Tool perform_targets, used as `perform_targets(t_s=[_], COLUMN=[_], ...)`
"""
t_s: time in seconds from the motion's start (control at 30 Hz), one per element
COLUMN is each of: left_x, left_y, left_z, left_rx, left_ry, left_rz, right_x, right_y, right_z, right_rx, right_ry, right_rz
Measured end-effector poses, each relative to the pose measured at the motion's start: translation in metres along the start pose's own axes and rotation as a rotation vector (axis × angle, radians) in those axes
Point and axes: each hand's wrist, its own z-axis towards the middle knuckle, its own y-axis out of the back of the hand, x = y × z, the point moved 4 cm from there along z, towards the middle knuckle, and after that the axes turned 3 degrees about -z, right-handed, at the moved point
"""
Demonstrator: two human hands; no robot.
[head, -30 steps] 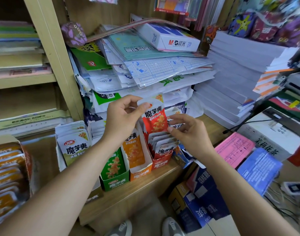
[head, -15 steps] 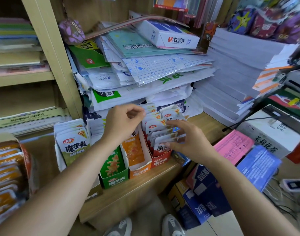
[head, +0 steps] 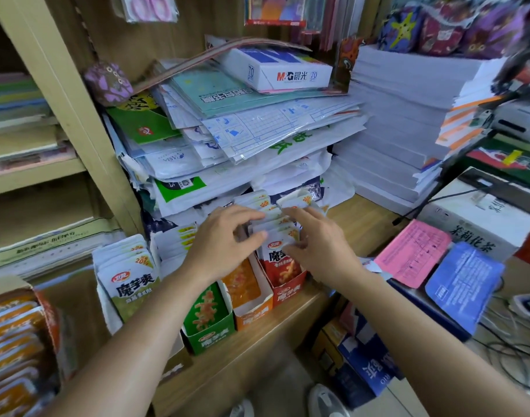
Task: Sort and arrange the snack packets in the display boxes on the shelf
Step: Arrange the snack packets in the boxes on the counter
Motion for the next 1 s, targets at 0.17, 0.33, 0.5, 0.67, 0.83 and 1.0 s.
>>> perform_targets(t_s=[0.17, 0.33, 0.5, 0.67, 0.83, 1.0], left_x=[0.000, -0.003, -0.009, -0.008, -0.006, -0.005], left_y=[0.010, -0.004, -0.009, -0.008, -0.020, -0.007], left_z=[-0.010, -0.029, -0.034, -0.033, -0.034, -0.031], left_rx=[-0.090, 0.022, 0.086, 0.051, 0.190, -0.033], left_ry=[0.107, 0.346, 0.409, 0.411, 0.352, 0.261], left_rz=[-0.034, -0.209, -0.286, -0.374, -0.272, -0.102], right_x=[-0.010, -0.009, -0.014, -0.019, -0.011, -0.011], right_y=[0.016, -0.008, -0.010, -0.011, -0.015, -0.006], right_z=[-0.018, -0.031, -0.025, -0.015, -0.010, -0.010], right_rx=[0.002, 0.358, 0.325, 0.265, 0.308, 0.184], right_ry=[-0.153, -0.236, -0.280, -0.225, -0.103, -0.050], right_rz=[0.299, 0.602, 0.686, 0.556, 0.380, 0.220])
